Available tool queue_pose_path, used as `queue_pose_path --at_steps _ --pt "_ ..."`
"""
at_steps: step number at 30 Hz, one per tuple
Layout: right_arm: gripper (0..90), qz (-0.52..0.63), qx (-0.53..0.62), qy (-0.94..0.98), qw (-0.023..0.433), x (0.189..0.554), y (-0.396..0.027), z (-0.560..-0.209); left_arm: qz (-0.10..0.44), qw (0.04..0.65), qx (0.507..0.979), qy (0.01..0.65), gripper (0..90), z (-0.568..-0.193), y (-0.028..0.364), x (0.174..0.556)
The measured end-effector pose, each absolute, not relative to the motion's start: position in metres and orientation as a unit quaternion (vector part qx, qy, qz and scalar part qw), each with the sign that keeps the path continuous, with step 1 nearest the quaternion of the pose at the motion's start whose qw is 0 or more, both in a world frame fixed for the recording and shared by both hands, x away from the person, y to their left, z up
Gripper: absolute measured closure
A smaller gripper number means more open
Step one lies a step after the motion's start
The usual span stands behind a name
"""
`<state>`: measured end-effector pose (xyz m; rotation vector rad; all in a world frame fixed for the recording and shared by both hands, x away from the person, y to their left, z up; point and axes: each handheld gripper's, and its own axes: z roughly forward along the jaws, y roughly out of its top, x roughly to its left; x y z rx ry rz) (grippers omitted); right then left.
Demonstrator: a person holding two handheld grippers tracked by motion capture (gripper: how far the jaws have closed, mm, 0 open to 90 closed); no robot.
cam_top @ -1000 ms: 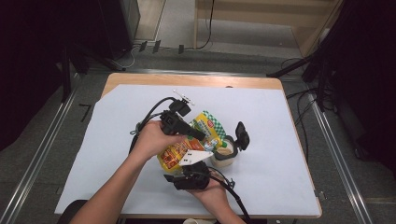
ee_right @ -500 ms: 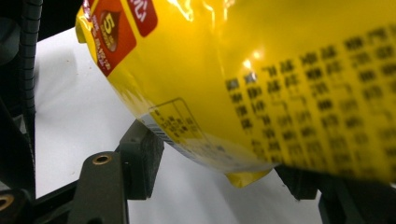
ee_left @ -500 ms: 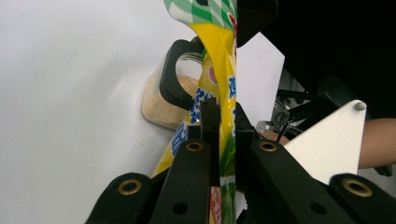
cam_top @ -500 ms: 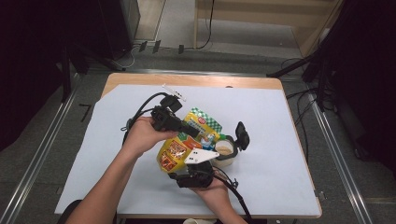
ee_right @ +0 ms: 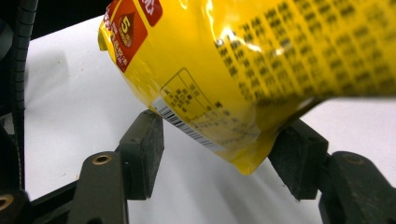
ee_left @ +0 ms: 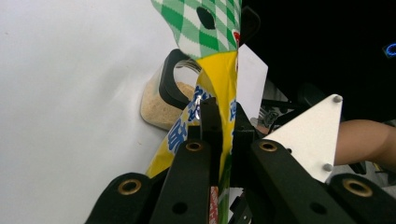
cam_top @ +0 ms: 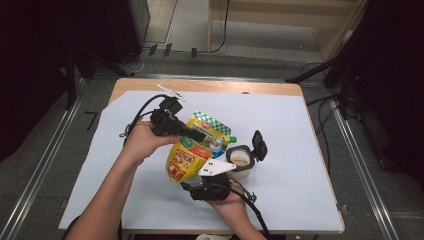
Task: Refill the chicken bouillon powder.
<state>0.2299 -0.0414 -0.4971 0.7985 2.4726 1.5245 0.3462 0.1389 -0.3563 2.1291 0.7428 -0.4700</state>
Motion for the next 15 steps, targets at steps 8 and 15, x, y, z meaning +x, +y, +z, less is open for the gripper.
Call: queue_pose_path --at_steps 8,15 --pt "40.4 0.510 0.267 0.815 0.066 0.231 -0.043 -0.495 -0.185 0.424 0.833 0.304 90.0 -0.353 0.153 0.349" --pt "40.6 0.516 0.273 0.809 0.070 0.232 -0.047 -0.493 -0.182 0.438 0.824 0.311 90.0 -0.348 0.165 0.351"
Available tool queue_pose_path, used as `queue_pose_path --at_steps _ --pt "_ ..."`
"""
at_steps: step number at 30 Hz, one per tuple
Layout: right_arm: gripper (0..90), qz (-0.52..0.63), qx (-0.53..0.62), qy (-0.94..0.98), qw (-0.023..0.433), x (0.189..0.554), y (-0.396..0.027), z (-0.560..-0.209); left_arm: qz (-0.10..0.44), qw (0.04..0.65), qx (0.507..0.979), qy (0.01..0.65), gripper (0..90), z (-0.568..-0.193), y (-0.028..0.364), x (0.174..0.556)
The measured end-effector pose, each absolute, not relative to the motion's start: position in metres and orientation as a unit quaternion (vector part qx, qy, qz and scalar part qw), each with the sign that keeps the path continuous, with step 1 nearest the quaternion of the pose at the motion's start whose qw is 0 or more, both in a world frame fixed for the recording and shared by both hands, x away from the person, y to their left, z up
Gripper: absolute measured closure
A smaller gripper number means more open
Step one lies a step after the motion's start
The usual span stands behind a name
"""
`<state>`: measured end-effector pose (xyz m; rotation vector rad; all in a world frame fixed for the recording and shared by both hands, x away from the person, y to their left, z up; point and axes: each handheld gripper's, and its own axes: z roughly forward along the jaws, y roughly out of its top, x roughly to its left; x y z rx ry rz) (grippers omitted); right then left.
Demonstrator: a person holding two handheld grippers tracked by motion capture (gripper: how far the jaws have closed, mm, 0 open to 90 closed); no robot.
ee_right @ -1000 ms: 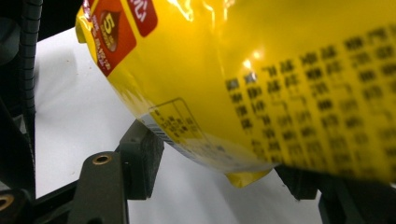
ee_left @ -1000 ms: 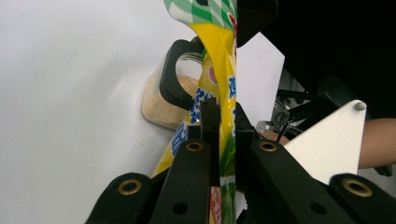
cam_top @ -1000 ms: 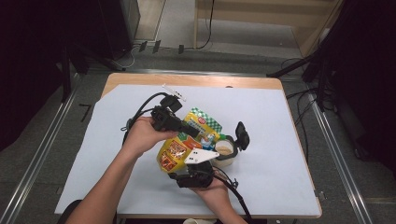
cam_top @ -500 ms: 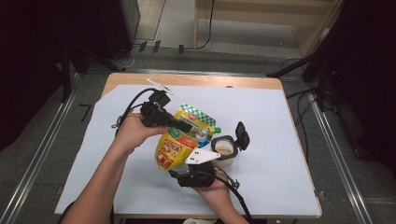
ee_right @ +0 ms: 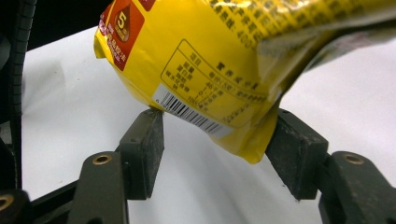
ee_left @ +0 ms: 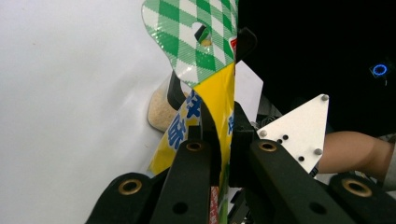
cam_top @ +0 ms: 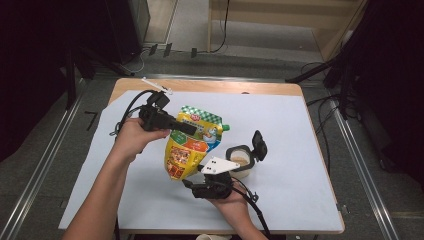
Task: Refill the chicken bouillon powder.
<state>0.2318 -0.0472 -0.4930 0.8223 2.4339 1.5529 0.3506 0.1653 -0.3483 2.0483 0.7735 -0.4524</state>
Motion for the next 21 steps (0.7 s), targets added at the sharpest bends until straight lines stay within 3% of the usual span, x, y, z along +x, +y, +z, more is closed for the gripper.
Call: queue_pose_path --at_steps 21 --pt "40.6 0.530 0.284 0.796 0.066 0.237 -0.055 -0.489 -0.139 0.452 0.810 0.347 89.5 -0.355 0.191 0.361"
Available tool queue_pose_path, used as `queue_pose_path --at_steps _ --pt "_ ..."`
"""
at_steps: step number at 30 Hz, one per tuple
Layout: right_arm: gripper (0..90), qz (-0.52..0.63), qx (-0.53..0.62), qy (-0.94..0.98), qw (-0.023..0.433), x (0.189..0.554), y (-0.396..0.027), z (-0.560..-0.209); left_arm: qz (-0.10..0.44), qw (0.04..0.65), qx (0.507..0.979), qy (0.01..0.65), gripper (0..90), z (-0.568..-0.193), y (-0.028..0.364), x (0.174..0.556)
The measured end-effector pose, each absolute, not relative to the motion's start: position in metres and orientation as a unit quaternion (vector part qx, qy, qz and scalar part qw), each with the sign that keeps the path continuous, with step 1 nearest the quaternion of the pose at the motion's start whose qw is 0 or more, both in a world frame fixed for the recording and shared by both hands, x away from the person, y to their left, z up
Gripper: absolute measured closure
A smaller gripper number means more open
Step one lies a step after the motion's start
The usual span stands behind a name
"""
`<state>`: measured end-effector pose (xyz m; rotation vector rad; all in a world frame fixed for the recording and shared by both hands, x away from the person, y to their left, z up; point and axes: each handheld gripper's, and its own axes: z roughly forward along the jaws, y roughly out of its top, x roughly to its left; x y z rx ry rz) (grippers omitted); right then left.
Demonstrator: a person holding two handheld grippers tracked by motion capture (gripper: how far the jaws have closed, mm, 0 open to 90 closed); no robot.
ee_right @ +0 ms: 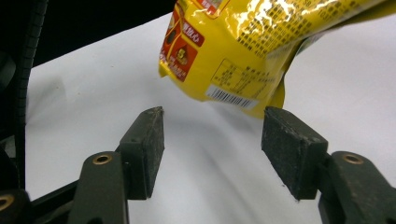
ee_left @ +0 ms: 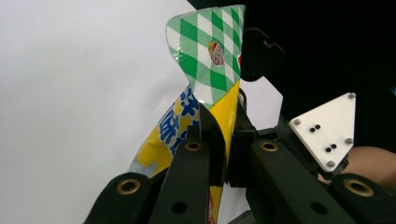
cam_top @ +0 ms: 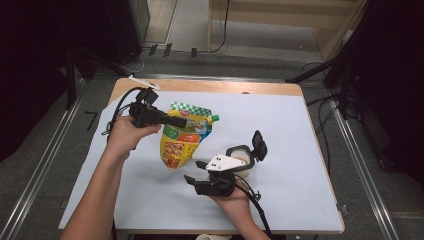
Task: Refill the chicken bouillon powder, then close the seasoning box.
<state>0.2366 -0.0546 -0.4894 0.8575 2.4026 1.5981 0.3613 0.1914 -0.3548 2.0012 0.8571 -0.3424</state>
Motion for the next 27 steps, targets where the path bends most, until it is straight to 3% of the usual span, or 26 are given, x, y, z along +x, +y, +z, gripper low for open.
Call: queue_pose_path --at_steps 12,21,27 --pt "40.6 0.525 0.286 0.799 0.061 0.236 -0.053 -0.491 -0.078 0.455 0.805 0.374 89.6 -0.365 0.203 0.376" --pt "40.8 0.527 0.284 0.799 0.062 0.236 -0.053 -0.490 -0.071 0.458 0.805 0.370 88.2 -0.369 0.211 0.375" --pt "41.3 0.529 0.285 0.797 0.064 0.236 -0.054 -0.489 -0.066 0.455 0.812 0.360 76.5 -0.370 0.207 0.374"
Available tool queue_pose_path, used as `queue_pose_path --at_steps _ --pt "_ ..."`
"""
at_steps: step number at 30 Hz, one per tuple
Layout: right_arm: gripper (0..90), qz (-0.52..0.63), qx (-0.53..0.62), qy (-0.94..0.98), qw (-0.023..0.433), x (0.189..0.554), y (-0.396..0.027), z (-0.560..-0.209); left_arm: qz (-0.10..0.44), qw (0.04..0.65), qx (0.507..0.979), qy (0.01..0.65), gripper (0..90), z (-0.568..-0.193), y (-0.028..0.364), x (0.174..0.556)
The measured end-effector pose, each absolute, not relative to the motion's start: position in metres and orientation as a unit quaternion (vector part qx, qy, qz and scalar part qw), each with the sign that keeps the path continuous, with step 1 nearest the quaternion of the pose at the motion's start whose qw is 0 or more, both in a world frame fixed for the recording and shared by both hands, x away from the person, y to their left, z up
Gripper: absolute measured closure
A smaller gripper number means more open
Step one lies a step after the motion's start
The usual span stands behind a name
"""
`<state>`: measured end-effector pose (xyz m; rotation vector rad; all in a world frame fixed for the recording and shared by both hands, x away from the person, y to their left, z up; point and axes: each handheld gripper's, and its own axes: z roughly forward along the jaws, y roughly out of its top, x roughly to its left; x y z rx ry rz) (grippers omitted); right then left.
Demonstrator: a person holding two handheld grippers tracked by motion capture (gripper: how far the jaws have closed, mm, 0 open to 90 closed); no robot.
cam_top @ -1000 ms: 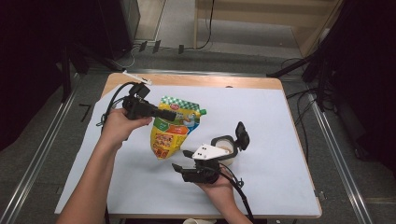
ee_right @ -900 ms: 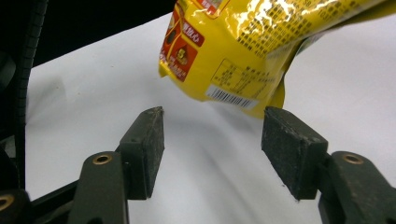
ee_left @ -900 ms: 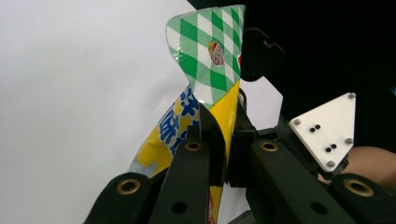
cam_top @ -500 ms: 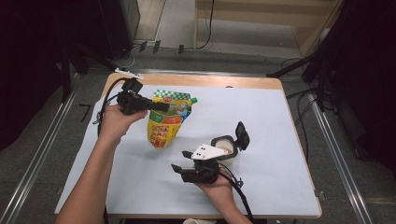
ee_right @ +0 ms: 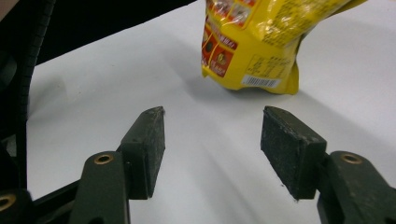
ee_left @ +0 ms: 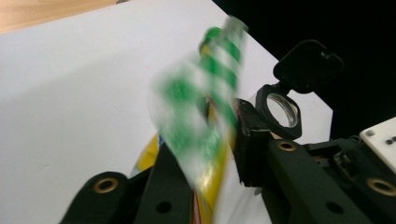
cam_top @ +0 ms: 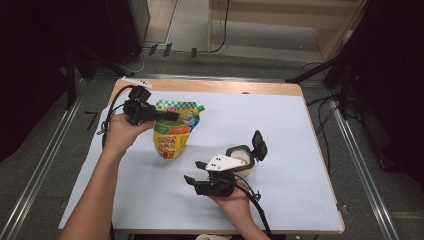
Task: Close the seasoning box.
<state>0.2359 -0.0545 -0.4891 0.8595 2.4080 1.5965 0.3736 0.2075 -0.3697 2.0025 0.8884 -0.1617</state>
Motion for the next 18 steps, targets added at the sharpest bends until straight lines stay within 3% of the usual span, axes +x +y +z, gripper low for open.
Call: queue_pose_path --at_steps 9,18 --pt "41.7 0.530 0.285 0.796 0.064 0.236 -0.056 -0.488 -0.064 0.467 0.811 0.347 65.5 -0.362 0.211 0.369" --pt "41.8 0.528 0.285 0.798 0.056 0.236 -0.055 -0.487 -0.059 0.470 0.809 0.347 62.1 -0.355 0.213 0.365"
